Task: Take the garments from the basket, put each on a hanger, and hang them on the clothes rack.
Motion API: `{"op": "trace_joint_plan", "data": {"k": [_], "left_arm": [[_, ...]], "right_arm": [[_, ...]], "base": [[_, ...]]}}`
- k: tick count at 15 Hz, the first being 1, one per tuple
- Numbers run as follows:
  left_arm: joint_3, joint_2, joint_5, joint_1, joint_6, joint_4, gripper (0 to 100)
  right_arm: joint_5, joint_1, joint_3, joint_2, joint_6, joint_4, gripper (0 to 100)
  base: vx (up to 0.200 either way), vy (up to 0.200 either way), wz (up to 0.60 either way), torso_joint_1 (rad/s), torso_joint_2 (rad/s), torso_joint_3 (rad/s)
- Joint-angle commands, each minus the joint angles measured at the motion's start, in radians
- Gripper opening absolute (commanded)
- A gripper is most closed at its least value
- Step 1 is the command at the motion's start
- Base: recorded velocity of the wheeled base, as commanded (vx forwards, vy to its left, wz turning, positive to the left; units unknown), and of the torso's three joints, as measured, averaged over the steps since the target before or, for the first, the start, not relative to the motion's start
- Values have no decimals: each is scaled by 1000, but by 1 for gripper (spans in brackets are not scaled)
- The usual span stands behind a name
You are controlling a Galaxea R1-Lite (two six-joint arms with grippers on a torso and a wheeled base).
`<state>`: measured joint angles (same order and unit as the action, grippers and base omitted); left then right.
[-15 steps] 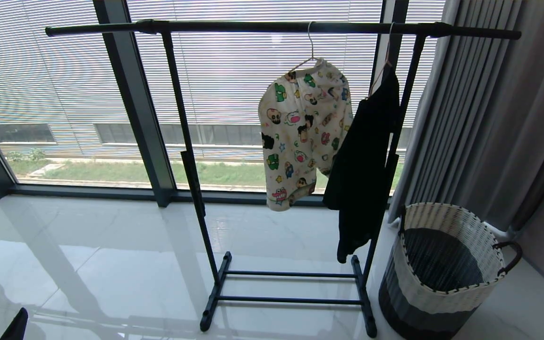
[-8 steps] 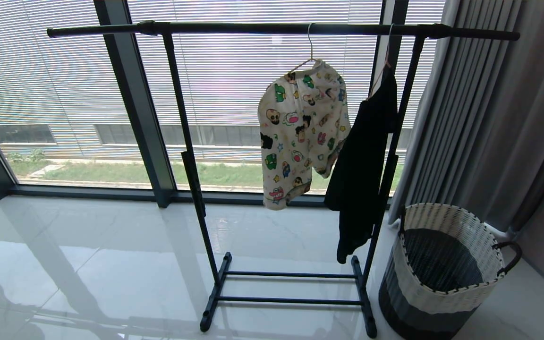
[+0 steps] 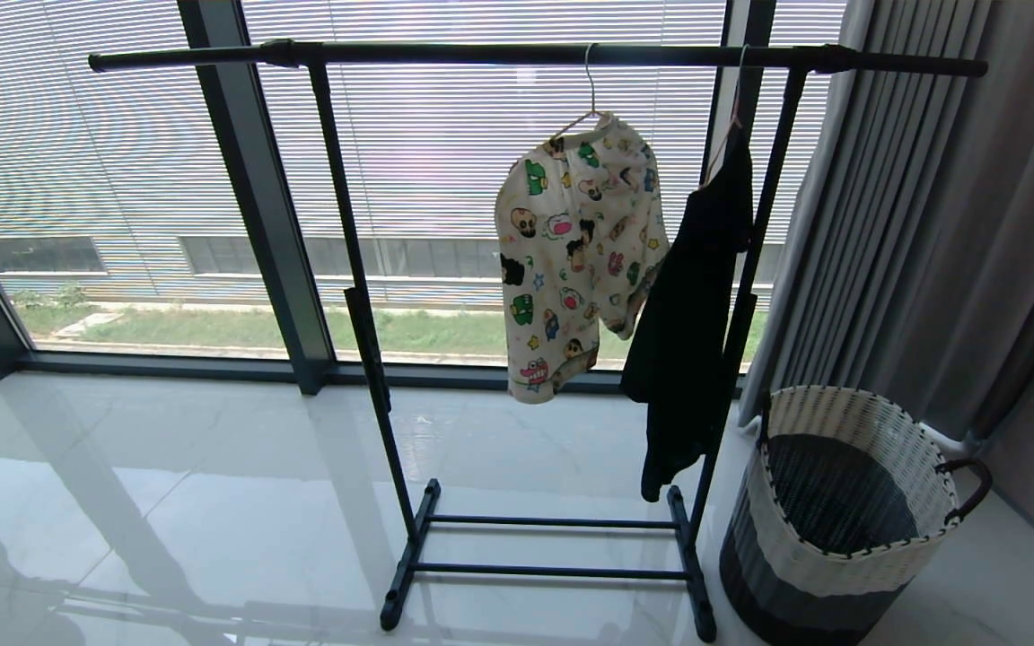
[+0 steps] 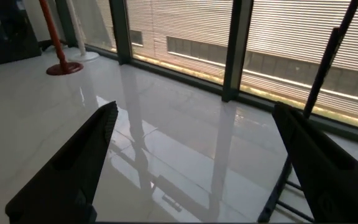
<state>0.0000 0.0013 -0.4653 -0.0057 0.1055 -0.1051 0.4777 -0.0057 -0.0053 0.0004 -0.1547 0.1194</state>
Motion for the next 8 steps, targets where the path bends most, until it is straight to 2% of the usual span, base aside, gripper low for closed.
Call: {"op": "trace_joint_plan", "data": {"k": [1,2,3,5,7,8], "left_arm": [[0,-1,212,0,-70,65,100],[0,-1,330,-2,-92,68,100],[0,2,396,-2,-121,99,100],[0,0,395,-2,-119,111,100],[0,-1,393,0,-127,111,100],[0,-1,395,0,-124,111,100]], "right_arm": [[-172,0,5,0,50,-38,100],[-271,0,5,0,90,-64,100],[-337,0,5,0,124,-72,100],[-396,1,5,0,141,-78,100],[-409,1,5,0,149,-87,100],[-449,1,5,0,142,-107,100]], "base": [[0,0,0,0,0,0],[0,0,0,0,0,0],[0,0,0,0,0,0],[0,0,0,0,0,0],[0,0,0,0,0,0],[0,0,0,0,0,0]]}}
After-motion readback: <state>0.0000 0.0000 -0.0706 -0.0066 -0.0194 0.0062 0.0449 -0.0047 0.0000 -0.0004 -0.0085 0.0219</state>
